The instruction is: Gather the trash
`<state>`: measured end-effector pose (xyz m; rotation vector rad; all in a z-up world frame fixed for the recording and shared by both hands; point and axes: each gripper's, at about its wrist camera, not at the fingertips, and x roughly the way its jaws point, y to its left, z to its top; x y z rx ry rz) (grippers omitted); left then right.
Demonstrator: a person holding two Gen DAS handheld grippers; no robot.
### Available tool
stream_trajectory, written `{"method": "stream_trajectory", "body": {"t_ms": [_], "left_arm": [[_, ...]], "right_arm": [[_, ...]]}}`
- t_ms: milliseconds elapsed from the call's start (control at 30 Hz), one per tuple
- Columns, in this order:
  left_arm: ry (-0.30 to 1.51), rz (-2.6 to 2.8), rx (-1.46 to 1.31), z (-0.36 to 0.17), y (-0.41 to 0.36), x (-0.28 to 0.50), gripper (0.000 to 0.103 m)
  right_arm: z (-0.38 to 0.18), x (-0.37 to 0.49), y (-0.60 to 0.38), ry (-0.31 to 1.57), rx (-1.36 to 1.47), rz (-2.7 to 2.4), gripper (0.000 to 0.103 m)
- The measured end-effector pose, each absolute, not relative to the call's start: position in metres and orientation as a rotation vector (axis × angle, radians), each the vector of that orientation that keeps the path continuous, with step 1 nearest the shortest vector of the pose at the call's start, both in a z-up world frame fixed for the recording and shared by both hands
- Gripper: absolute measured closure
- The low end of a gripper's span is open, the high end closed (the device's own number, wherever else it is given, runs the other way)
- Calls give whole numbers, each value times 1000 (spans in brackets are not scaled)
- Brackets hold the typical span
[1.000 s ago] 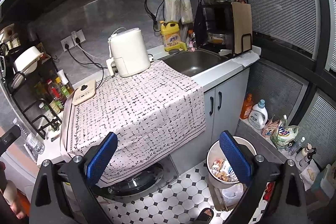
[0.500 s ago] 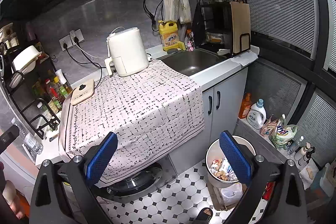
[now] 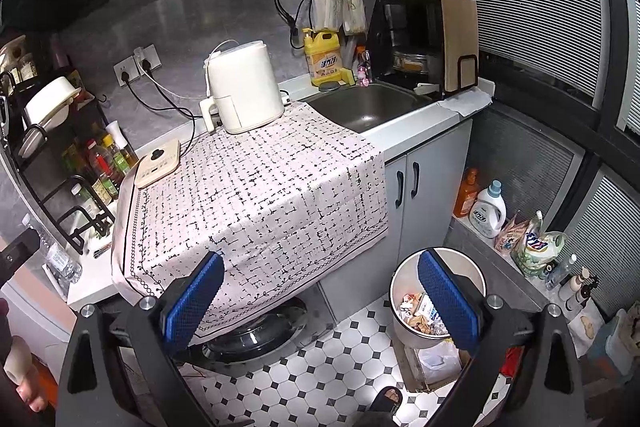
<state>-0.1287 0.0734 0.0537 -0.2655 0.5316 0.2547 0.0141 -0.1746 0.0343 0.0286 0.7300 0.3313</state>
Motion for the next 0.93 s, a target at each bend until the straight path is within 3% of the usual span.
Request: {"method": "stream_trajectory", "body": {"t_ms": [933], "left_arm": [[574,141,-307,35,80,-82,6]], "right_arm": [[13,35,-189,820,35,307,8]]}}
